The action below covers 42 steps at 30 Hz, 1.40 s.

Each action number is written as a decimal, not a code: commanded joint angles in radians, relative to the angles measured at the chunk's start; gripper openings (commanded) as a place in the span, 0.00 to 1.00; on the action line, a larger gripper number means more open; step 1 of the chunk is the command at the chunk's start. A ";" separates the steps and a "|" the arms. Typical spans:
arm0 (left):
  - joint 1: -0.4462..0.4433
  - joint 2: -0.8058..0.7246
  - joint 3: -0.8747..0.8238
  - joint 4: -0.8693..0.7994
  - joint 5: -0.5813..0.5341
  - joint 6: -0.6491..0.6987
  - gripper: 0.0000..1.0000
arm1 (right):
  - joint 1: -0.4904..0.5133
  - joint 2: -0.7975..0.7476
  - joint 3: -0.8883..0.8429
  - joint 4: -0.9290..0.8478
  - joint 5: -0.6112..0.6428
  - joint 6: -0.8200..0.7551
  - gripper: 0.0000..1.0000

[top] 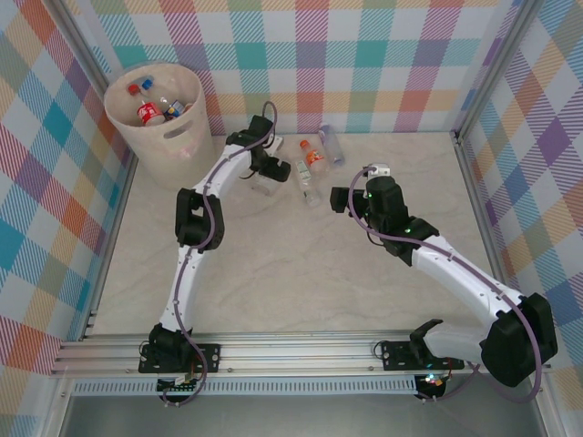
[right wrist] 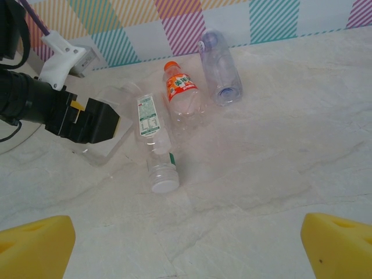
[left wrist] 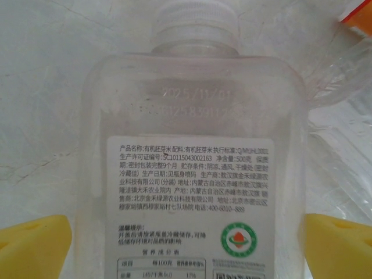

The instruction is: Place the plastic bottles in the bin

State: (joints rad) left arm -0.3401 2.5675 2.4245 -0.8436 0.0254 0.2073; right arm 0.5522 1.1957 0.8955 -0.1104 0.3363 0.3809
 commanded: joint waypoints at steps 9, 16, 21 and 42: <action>-0.006 -0.004 -0.054 -0.027 0.008 0.035 0.88 | 0.003 0.011 0.016 -0.008 0.013 0.006 1.00; -0.002 -0.047 -0.116 -0.001 -0.011 0.030 0.79 | 0.002 0.018 0.022 -0.016 0.009 0.007 1.00; 0.006 -0.102 -0.172 0.021 0.008 0.026 0.75 | 0.002 0.017 0.020 -0.017 0.010 0.009 1.00; 0.008 -0.488 -0.501 0.244 0.036 -0.103 0.70 | 0.025 0.052 0.066 0.081 -0.522 -0.175 1.00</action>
State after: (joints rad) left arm -0.3378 2.1639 1.9423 -0.6674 0.0372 0.1375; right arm 0.5644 1.2343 0.9249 -0.0795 -0.1028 0.2432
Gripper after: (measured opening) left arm 0.805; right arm 0.996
